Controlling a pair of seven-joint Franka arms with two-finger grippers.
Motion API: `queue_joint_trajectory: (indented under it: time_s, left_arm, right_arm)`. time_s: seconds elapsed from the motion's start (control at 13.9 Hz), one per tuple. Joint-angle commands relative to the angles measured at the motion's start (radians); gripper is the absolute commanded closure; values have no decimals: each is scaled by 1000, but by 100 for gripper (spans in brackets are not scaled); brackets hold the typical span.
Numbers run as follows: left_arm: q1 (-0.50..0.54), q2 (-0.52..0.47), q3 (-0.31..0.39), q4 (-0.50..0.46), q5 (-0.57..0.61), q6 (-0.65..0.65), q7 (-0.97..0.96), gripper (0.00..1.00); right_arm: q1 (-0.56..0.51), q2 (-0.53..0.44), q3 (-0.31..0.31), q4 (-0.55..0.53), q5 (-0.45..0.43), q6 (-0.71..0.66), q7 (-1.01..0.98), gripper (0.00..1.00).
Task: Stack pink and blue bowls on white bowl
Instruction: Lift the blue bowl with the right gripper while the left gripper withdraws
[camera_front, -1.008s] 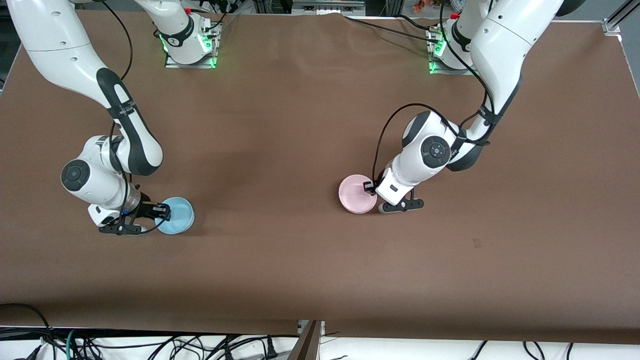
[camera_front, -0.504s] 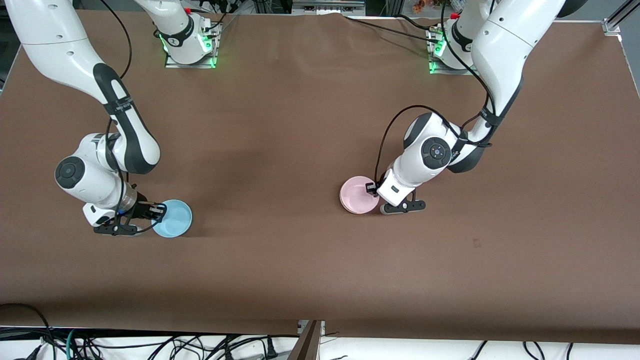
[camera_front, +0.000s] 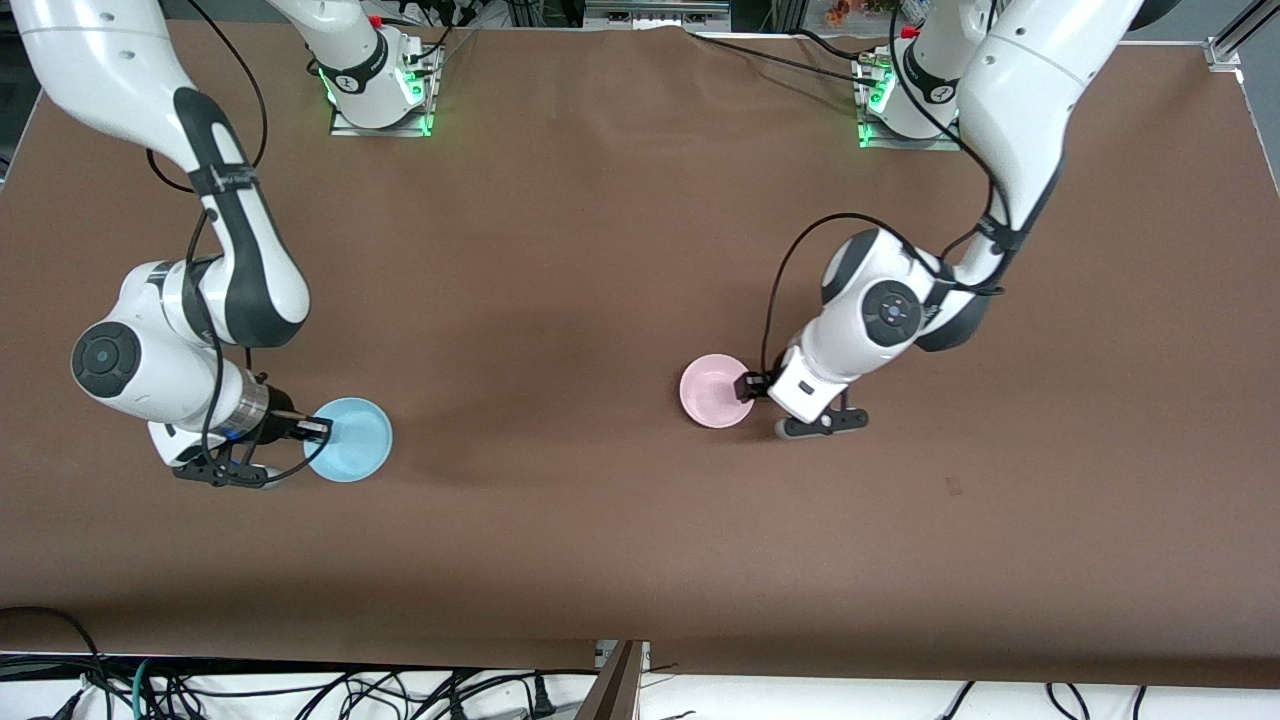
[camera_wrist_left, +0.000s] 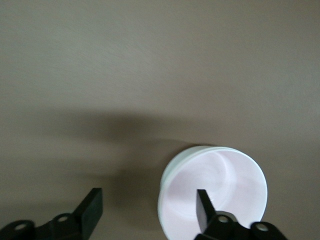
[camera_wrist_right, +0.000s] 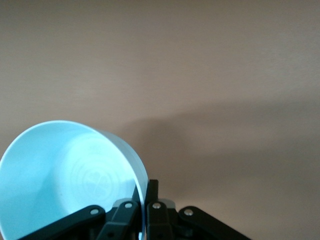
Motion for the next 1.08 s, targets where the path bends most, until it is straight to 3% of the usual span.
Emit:
queue_joint_trajectory:
  time_s: [0.0, 0.22, 0.36, 0.58, 0.79, 1.01]
  left_arm:
    - [61, -133, 34, -4, 26, -141, -1, 0]
    - [100, -271, 151, -4, 27, -251, 153, 0]
    - [208, -362, 163, -7, 26, -387, 368, 0]
    - [221, -457, 280, 18, 26, -520, 532, 0]
    - [221, -479, 285, 154, 27, -749, 539, 0]
    - [216, -480, 286, 249, 21, -845, 540, 0]
  right_arm:
    - [96, 1, -6, 53, 2, -49, 159, 100]
    - [237, 7, -8, 68, -6, -39, 427, 100]
    - [322, 16, -8, 94, -9, -28, 571, 100]
    - [402, 27, -8, 100, -8, 25, 682, 100]
    - [501, 97, -11, 128, -11, 227, 877, 100]
    - [581, 238, -20, 334, -29, 250, 981, 100]
